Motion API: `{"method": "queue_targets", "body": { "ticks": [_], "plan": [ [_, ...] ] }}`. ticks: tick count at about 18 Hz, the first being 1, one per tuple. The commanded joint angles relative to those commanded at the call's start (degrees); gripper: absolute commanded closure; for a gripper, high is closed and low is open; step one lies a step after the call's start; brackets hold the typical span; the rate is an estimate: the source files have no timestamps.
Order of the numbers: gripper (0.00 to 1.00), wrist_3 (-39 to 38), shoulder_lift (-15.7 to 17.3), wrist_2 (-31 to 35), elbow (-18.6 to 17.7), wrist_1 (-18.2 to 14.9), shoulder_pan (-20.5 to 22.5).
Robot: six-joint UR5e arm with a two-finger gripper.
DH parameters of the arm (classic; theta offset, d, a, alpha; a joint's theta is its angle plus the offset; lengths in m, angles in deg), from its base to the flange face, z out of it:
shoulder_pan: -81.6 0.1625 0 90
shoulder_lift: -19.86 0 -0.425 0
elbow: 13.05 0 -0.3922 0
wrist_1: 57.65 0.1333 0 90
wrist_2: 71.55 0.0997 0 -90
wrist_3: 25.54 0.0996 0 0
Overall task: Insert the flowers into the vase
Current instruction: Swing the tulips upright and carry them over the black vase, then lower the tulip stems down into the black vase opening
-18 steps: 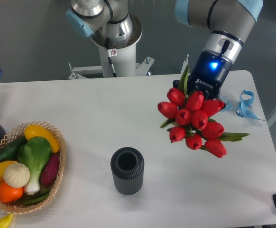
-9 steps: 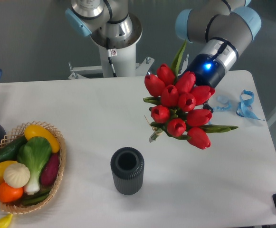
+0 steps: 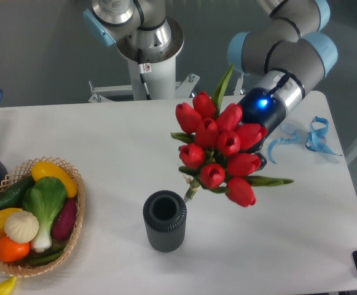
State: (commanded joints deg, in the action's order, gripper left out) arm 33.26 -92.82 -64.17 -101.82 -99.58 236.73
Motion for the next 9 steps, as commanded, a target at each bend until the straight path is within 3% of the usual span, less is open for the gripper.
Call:
{"method": "queue_targets", "body": {
  "ticks": [9],
  "plan": [
    [0.97, 0.35, -0.88, 0.00, -0.52, 0.09, -1.50]
  ]
}}
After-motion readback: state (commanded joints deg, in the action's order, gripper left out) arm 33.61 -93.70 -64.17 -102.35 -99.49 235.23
